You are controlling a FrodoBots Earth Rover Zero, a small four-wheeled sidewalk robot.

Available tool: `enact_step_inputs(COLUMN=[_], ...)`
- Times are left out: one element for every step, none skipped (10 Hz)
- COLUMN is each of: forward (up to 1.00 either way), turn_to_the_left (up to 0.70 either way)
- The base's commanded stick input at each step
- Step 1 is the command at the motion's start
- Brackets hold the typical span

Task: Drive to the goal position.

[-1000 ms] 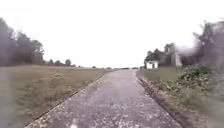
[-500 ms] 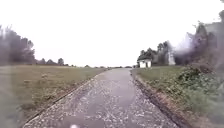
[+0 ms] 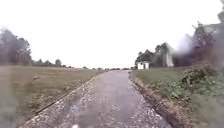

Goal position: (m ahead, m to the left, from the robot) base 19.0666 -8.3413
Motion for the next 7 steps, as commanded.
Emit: enact_step_inputs(forward=[0.70, 0.70, 0.70, 0.70, 0.70, 0.70, 0.70], turn_to_the_left=[0.00, 0.00, 0.00, 0.00, 0.00, 0.00, 0.00])
